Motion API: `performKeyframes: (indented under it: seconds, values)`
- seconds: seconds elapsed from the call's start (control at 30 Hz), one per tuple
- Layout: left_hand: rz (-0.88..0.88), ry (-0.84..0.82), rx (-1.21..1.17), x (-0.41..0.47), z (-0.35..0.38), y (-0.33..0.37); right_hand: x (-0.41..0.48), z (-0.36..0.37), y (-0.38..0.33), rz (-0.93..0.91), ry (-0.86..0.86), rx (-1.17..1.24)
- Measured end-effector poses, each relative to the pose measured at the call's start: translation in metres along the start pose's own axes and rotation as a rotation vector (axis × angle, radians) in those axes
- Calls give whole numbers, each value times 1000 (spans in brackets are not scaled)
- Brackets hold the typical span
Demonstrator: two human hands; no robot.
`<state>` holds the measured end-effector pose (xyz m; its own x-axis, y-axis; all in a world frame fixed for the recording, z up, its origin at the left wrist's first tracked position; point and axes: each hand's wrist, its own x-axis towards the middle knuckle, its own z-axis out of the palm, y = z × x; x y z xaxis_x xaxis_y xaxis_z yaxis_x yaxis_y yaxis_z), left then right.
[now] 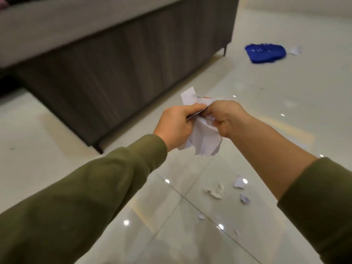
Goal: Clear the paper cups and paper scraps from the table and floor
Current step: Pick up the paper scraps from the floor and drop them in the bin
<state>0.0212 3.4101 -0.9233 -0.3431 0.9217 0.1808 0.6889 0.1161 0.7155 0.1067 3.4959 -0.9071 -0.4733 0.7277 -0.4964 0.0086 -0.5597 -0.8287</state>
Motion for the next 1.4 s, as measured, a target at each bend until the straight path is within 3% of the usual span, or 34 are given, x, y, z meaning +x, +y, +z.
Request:
performKeyframes:
  seconds: [0.17, 0.37, 0.83, 1.0, 1.17, 1.4]
  values:
    - [-17, 182, 34, -25, -74, 4, -36, 70, -28, -48, -71, -153]
    - [-63, 378, 89, -90, -166, -29, -71, 179, -1, -83, -204, -231]
    - [-450, 675, 207, -345, -358, -135, -220, 448, 168, 45, -627, -403]
    - [-570, 775, 130, -426, -366, -165, -255, 489, 240, 133, -730, -459]
    - [-736, 687, 18, -478, -317, -206, -256, 465, 311, 257, -751, -564]
    - [-850, 645, -26, -502, -294, -239, -245, 460, 365, 162, -737, -744]
